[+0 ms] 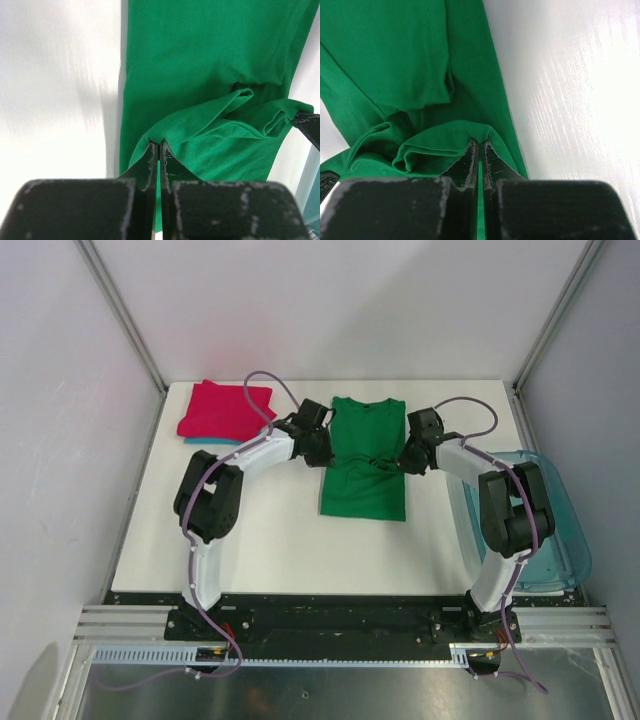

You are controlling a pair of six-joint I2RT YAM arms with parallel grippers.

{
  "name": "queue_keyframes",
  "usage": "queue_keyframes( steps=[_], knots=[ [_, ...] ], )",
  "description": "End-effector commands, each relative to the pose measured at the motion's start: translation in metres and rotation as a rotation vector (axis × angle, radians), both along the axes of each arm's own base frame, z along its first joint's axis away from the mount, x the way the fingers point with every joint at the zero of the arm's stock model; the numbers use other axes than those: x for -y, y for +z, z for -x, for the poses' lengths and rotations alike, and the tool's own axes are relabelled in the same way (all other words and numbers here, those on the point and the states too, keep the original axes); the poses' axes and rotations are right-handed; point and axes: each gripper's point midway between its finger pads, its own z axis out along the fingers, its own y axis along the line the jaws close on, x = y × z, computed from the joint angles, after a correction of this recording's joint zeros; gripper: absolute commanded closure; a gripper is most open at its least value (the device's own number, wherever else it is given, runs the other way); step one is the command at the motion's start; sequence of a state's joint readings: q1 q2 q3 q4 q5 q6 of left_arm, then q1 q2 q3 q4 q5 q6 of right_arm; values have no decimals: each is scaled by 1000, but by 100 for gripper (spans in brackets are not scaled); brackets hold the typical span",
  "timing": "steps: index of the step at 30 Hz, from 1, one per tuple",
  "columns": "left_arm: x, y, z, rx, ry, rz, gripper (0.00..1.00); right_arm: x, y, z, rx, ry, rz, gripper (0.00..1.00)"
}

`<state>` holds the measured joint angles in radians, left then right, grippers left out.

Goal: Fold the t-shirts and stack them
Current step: Fold the folded rectangular tshirt in 1/3 of the way

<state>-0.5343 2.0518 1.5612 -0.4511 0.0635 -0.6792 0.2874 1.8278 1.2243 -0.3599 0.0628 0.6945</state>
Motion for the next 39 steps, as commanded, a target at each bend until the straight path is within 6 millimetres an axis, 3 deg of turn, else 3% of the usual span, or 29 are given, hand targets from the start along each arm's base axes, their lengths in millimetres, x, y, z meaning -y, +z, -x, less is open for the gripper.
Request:
queue_keyframes(
  steps=[1, 4, 8, 11, 14, 16, 21, 24, 30, 34, 39],
  knots=[
    [6, 14, -17, 51, -29, 29, 100, 1, 16, -21, 61, 3, -9, 100],
    [6, 15, -19, 56, -46, 42, 90, 1, 18, -24, 60, 13, -8, 91],
    [4, 38, -29, 124, -100, 88, 47, 9, 40, -30, 96, 23, 0, 59],
    [-3, 58, -31, 175, -112, 92, 34, 13, 62, -31, 132, 36, 19, 49],
    [-2, 65, -21, 175, -136, 111, 40, 9, 74, -26, 144, 60, 26, 55],
    [5, 61, -12, 152, -170, 130, 53, 0, 75, -19, 136, 89, 38, 67],
    [22, 42, 2, 88, -226, 157, 87, -34, 60, -4, 105, 177, 64, 87],
    [27, 32, 5, 62, -235, 160, 97, -50, 48, -3, 93, 215, 54, 91],
    [29, 11, -2, 35, -238, 144, 100, -63, 23, -15, 65, 243, 29, 94],
    [27, -5, -13, 19, -233, 135, 100, -61, 12, -31, 58, 230, 33, 94],
    [11, -25, -38, 30, -187, 83, 100, -50, -4, -48, 29, 197, 29, 95]
  ],
)
